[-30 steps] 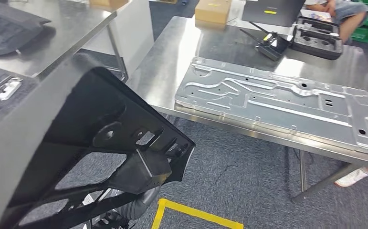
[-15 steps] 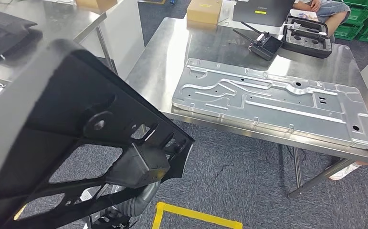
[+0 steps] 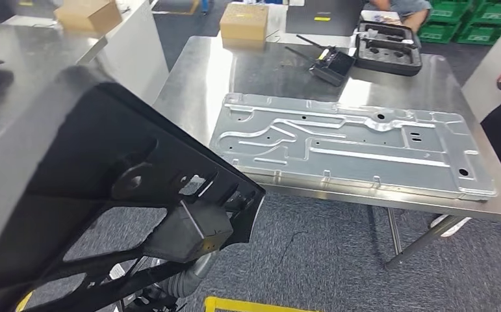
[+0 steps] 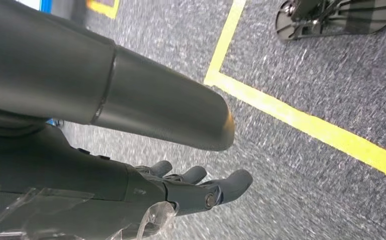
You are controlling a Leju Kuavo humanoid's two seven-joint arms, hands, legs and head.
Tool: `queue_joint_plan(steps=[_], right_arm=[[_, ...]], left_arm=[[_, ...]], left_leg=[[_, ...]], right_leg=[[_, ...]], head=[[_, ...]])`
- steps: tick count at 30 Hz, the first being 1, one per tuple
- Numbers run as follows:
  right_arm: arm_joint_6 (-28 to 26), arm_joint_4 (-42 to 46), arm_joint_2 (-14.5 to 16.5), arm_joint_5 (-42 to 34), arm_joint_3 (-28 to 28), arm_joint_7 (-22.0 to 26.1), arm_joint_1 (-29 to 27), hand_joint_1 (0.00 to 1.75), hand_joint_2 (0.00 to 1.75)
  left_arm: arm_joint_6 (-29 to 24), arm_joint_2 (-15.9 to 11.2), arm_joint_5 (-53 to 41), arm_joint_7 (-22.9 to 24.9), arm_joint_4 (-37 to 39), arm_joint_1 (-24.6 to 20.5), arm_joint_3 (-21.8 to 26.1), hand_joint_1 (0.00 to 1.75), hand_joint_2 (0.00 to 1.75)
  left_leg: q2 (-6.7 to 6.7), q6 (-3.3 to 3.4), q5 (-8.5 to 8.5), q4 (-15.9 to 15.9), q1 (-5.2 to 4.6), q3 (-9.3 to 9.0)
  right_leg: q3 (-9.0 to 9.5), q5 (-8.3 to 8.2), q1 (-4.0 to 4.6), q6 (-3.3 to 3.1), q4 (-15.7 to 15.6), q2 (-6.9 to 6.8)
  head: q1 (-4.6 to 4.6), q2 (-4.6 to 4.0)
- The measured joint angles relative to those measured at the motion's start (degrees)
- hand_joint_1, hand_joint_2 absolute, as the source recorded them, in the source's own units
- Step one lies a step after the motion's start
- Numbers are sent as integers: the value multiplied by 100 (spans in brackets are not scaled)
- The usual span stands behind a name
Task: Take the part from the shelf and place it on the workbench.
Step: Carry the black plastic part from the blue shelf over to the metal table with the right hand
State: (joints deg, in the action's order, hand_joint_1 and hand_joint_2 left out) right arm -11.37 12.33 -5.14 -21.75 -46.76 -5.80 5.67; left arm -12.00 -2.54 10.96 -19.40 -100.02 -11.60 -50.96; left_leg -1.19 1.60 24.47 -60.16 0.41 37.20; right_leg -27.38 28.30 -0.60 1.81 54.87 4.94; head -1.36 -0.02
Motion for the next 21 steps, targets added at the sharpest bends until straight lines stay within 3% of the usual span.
queue_joint_plan(steps=[1, 2, 4, 5, 7, 8, 10, 11, 12, 13, 15, 16, 17, 19, 21], right_arm=[[1, 0, 0, -1, 0, -3, 5, 0, 0], [2, 0, -1, -1, 0, -7, 4, 0, 0], [2, 0, -13, -1, 0, -9, 6, 0, 0], [1, 0, -19, -1, -1, -10, -3, 0, 0], [2, 0, -26, -1, -3, -10, -1, 0, 0], [2, 0, -19, -1, -3, -10, 5, 0, 0], [3, 0, -17, 0, -3, -9, 11, 0, 0], [2, 0, -17, 1, -3, -6, 8, 0, 0], [1, 0, -18, 5, -3, 3, -1, 0, 0], [-1, 0, -19, 12, -3, 24, -14, 0, 0], [-10, 0, -29, 49, -4, 81, -42, 0, 0], [-16, 0, -36, 77, -6, 110, -49, 0, 0], [-28, 0, -42, 107, -10, 135, -53, 0, 0], [-50, 0, -44, 161, -27, 164, -37, 0, 0], [-67, 0, -43, 192, -49, 173, -13, 0, 0]], left_arm=[[1, 0, -1, -1, 0, -1, -5, 175, 175], [2, 1, -1, -2, 0, -2, -10, 175, 175], [3, 8, -2, -3, 0, -7, -22, 175, 175], [2, 14, -1, -3, 0, -12, -26, 175, 175], [1, 28, -1, -6, 0, -23, -28, 175, 175], [2, 31, -1, -6, 0, -25, -29, 175, 175], [3, 33, -1, -5, 0, -18, -33, 175, 175], [3, 33, -1, -5, 0, -15, -36, 175, 175], [3, 33, -1, -5, 0, -14, -38, 175, 175], [2, 33, -2, -5, 0, -14, -40, 175, 175], [-1, 33, -4, -5, 1, -16, -42, 175, 175], [-5, 34, -7, -5, 1, -20, -44, 175, 175], [-9, 34, -11, -6, 1, -23, -47, 175, 175], [-17, 38, -19, -7, -1, -40, -55, 175, 175], [-22, 41, -22, -7, -2, -66, -62, 175, 175]], left_leg=[[-60, 29, -178, 217, -8, -59], [-89, 72, -253, 319, -17, -89], [-42, 175, -202, 348, -27, -177], [-9, 216, -177, 364, -22, -229], [70, 282, -95, 376, -17, -351], [113, 305, -38, 377, -25, -410], [197, 329, 91, 377, -40, -543], [227, 333, 161, 377, -46, -624], [250, 332, 237, 378, -52, -715], [269, 326, 313, 379, -60, -813], [301, 296, 469, 382, -79, -976], [314, 267, 537, 394, -88, -1040], [323, 234, 584, 399, -94, -1107], [324, 146, 573, 319, -92, -1167], [272, 70, 476, -110, -72, -987]], right_leg=[[29, 47, 1, 32, -7, 53], [45, 69, 3, 67, -1, 94], [31, 70, 1, 118, 66, 106], [-15, 44, 5, 136, 207, 25], [-333, 73, 12, 168, 757, -221], [-592, 175, 15, 186, 1127, -336], [-1090, 507, 14, 203, 1681, -418], [-1234, 623, 14, 204, 1740, -429], [-1286, 623, 14, 196, 1614, -436], [-1261, 480, 16, 179, 1332, -448], [-1119, -188, 46, 106, 593, -523], [-1052, -464, 74, 74, 345, -552], [-1006, -638, 99, 42, 200, -564], [-891, -597, 105, -12, 150, -516], [-735, -528, 69, -77, 110, -478]], head=[[2, 0], [4, 1], [1, 1], [-7, 1], [-22, 1], [-30, 1], [-34, 1], [-35, 0], [-37, 0], [-38, 0], [-32, 0], [-30, 0], [-28, 1], [-33, 2], [-25, 1]])
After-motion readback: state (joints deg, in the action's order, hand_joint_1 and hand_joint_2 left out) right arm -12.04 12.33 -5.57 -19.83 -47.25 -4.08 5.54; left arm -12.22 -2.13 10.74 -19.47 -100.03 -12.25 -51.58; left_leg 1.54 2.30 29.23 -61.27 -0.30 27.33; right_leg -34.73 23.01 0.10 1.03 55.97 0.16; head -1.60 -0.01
